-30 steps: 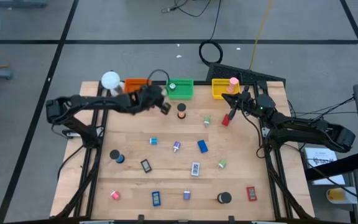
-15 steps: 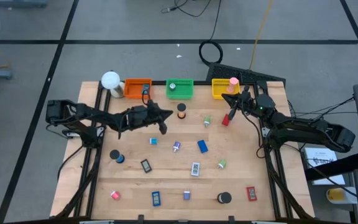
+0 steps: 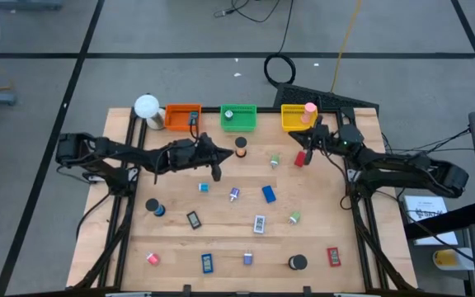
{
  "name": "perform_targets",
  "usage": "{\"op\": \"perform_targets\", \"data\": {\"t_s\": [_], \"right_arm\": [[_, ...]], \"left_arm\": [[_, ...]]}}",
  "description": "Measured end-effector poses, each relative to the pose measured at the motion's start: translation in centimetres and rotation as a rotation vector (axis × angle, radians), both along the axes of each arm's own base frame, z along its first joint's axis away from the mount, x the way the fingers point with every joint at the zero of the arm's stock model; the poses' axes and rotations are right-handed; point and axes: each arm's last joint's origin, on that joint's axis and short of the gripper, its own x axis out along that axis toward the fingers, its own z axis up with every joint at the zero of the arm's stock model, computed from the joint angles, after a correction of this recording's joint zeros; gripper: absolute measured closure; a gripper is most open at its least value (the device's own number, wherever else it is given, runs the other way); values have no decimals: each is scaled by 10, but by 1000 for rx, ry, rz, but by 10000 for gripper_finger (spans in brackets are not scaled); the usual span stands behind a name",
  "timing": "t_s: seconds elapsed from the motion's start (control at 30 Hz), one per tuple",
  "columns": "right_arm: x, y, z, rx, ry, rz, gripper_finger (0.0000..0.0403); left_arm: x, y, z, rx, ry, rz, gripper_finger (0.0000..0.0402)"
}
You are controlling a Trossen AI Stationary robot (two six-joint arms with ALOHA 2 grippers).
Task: Pick & Place Office items
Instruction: Put the light blue charger adapter into the green basket
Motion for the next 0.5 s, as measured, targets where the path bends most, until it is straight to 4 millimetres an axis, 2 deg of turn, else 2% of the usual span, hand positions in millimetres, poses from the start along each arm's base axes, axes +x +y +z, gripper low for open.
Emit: {"op": "perform_targets", "data": {"t_s": [0.23,0.5], "right_arm": [[3,-2,-4,-2,10,-1,403],[4,-3,-5,-4,10,-1,403]], "left_arm": [[-3,-11,10,-54,-42,-19,388],[3,-23,6,-131,190,5,384]]}}
